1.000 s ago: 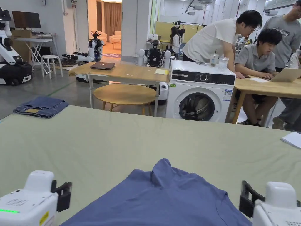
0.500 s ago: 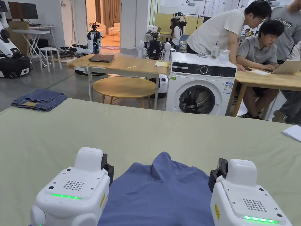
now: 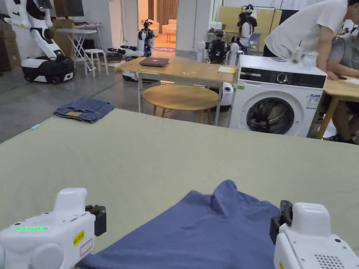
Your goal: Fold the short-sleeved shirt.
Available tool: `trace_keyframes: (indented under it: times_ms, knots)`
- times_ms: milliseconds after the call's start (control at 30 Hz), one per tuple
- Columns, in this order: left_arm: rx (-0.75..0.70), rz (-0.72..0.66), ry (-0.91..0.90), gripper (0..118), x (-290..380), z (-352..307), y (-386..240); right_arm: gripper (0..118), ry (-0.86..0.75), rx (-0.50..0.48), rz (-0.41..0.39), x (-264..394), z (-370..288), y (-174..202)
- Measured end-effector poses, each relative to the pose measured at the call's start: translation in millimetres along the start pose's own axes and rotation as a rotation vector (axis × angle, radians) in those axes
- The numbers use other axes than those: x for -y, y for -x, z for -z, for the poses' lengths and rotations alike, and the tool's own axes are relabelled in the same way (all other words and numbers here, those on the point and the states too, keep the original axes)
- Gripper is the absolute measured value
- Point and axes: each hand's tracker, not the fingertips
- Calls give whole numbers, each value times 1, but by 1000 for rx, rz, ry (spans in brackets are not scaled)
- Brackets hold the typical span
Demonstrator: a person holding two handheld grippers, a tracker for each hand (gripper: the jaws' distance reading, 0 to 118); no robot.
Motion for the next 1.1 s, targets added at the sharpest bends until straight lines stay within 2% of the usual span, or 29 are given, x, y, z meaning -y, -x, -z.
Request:
trace_keyframes:
  times_ms: [233, 267, 300, 333, 433, 467, 500, 733, 867, 900, 967, 1100]
  knots:
    - [-19, -137, 207, 0, -1, 20, 75, 0, 54, -39, -19, 7, 12, 16]
    - [-2, -146, 237, 4, -1, 24, 79, 0, 59, -42, -20, 8, 13, 18]
    - [0, -173, 269, 15, -1, 31, 85, 0, 66, -48, -19, 10, 14, 20]
    - [-8, -203, 311, 31, 0, 38, 89, 0, 72, -51, -19, 13, 19, 18]
    - [-18, -266, 380, 58, 7, 56, 95, 0, 92, -61, -29, 19, 23, 19]
    - [-23, -274, 391, 64, 9, 62, 95, 0, 96, -62, -32, 22, 26, 17]
    - [-34, -273, 406, 65, 11, 68, 95, 0, 101, -63, -35, 23, 27, 17]
    - [-156, -225, 563, 63, 32, 109, 87, 0, 127, -53, -47, 32, 33, 6]
    - [-209, -160, 530, 60, 35, 110, 74, 0, 137, -40, -42, 35, 36, -1]
    - [-215, -138, 511, 55, 35, 110, 72, 0, 139, -36, -42, 37, 37, -2]
    - [-188, -74, 507, 38, 36, 109, 65, 0, 149, -31, -42, 39, 40, -5]
    - [-134, -79, 512, 4, 38, 108, 63, 0, 162, -27, -19, 44, 43, -11]
